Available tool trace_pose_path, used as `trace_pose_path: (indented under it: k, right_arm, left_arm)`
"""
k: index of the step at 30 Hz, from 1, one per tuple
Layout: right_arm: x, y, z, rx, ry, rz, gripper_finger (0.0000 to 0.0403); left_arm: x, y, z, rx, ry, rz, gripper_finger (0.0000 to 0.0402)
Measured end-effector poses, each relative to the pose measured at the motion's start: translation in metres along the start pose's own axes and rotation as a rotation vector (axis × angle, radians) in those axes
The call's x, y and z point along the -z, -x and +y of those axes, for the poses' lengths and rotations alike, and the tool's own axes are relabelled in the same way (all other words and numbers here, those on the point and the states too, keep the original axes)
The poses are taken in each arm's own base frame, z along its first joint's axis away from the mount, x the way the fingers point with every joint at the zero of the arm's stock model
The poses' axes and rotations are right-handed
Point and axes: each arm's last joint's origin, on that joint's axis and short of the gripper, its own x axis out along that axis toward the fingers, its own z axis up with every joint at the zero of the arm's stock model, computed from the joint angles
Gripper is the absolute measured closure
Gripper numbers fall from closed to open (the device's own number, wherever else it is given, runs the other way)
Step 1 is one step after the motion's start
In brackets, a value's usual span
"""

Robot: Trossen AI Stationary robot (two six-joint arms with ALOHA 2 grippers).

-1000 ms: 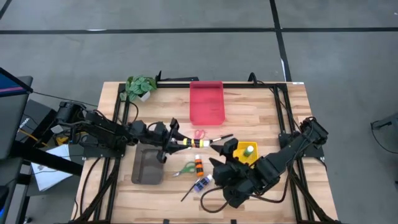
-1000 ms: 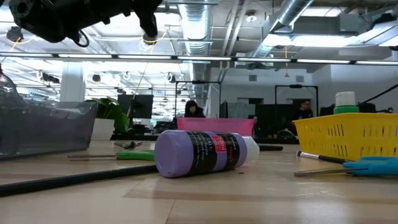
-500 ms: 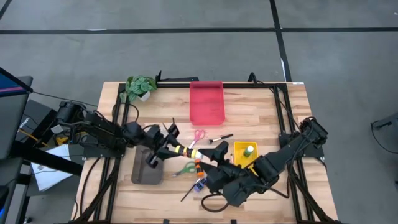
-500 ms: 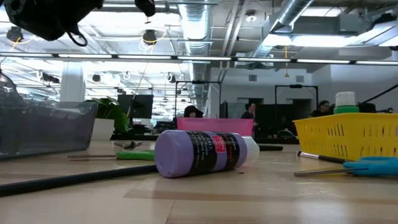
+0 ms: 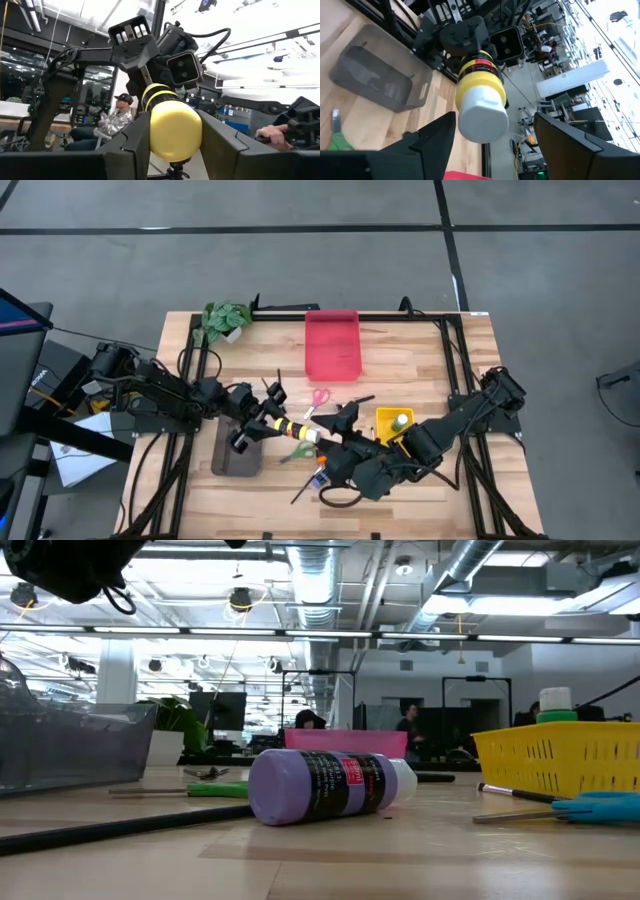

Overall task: Pick & Place Paint Supplies
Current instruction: Put the yellow paint bottle into the yellow bin

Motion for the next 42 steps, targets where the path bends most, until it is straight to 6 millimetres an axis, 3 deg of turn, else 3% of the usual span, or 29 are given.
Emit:
trace_pose_path:
  k: [15,19,28,35,42]
  right_arm:
    - [-0.0044,0.0033,0.0001,0.006,-0.003,-0.029,0.0145]
    - [-0.0050,0.0033,0.0007,-0.015,0.009,-0.044,0.0174]
    - [-0.0043,0.0033,0.0021,-0.050,0.031,-0.055,0.0292]
    - [-0.0036,0.0032,0.0026,-0.060,0.040,-0.054,0.0295]
    - [-0.0046,0.0075,0.0051,-0.034,0.047,-0.043,0.0295]
  left_arm:
    - [0.0006,0.0001,0.0006,-0.004,-0.001,0.007,0.0269]
    - [0.0006,0.0001,0.0006,-0.004,-0.003,0.007,0.0269]
    - [0.0006,-0.0001,0.0008,-0.005,-0.003,0.008,0.0268]
    - [0.0011,-0.0001,0.0010,-0.006,-0.007,0.012,0.0264]
    - [0.0081,0.0003,0.0042,-0.043,-0.084,0.085,0.0215]
